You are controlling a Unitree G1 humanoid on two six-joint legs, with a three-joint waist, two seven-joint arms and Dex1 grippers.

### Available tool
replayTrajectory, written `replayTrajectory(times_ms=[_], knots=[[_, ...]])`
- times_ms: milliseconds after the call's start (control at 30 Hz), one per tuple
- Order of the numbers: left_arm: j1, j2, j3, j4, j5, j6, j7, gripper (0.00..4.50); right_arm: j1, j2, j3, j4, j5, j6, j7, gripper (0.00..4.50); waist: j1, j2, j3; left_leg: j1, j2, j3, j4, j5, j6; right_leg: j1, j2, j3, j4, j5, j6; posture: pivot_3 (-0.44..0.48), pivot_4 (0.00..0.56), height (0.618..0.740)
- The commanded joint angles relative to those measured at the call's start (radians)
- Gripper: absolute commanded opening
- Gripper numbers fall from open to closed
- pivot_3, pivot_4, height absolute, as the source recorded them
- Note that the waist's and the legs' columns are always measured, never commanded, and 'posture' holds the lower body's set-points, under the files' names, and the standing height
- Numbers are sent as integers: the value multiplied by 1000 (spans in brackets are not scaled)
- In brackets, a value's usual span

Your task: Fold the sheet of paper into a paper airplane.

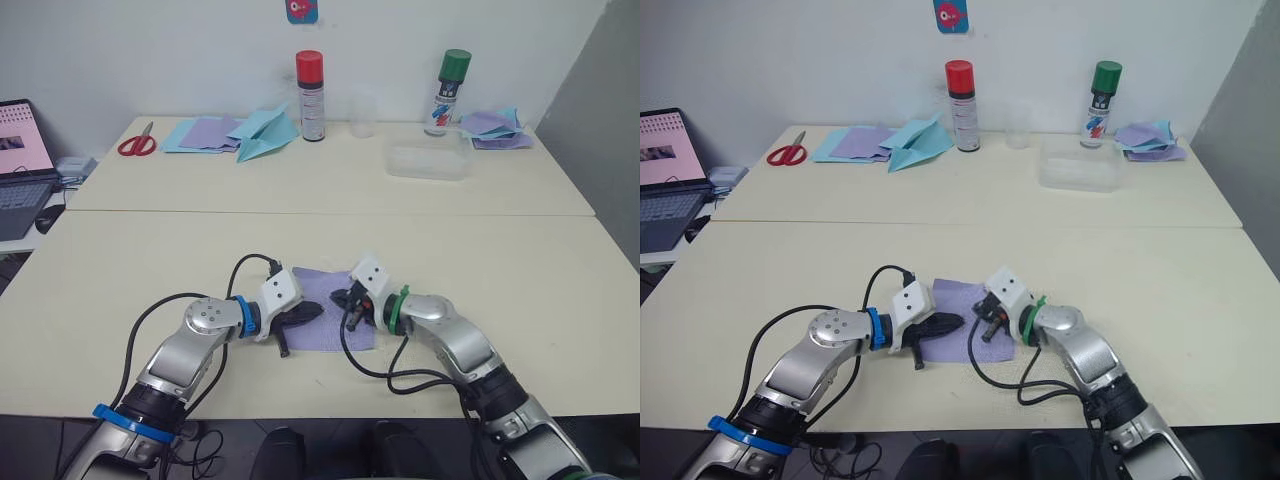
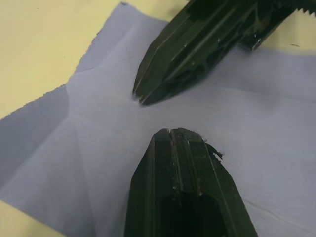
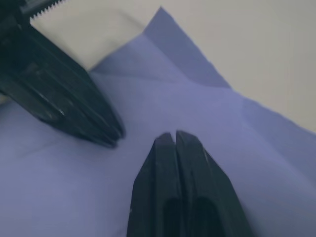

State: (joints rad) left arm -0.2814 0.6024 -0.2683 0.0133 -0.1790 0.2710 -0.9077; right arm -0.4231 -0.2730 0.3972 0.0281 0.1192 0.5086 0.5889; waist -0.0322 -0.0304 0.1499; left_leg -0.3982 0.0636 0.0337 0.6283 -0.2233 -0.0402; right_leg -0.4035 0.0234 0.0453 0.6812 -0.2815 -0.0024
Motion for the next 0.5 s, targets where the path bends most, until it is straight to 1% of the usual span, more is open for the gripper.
replayTrajectory(times_ms=[33,167,267,333,400,467,500], knots=[[32,27,-7,88,72,33,29,0,10,-38,-61,74,-38,-23,-30,36,0,-1,-2,0,0,0,0,0,0,0,0,0,0,0,0,0,150,740],[33,33,-6,88,77,22,27,0,3,-33,-132,81,-24,-94,-48,36,0,-1,-2,2,0,-1,0,0,0,1,0,-1,0,0,0,0,150,740],[35,38,-2,92,75,15,26,0,5,0,-205,36,52,-87,-28,36,0,-1,-2,1,0,0,0,0,0,1,1,-1,0,0,0,0,150,740],[37,45,-1,91,74,8,20,0,3,0,-245,-3,99,-70,4,36,0,0,-1,0,0,0,-1,0,0,0,1,0,0,0,0,0,150,740],[39,48,-1,90,72,7,19,0,-4,-7,-286,-18,149,-18,26,409,0,0,-1,0,0,0,-1,0,0,0,1,0,0,0,0,0,150,740],[38,47,-1,91,69,6,16,0,-20,-7,-311,16,166,23,20,981,-1,0,-1,0,0,0,-1,0,0,0,1,-1,0,0,0,0,150,740],[38,47,-1,92,69,6,16,0,-29,-4,-317,29,187,58,30,1383,-1,0,-1,1,0,0,-1,0,0,0,1,0,0,0,0,0,150,740]])
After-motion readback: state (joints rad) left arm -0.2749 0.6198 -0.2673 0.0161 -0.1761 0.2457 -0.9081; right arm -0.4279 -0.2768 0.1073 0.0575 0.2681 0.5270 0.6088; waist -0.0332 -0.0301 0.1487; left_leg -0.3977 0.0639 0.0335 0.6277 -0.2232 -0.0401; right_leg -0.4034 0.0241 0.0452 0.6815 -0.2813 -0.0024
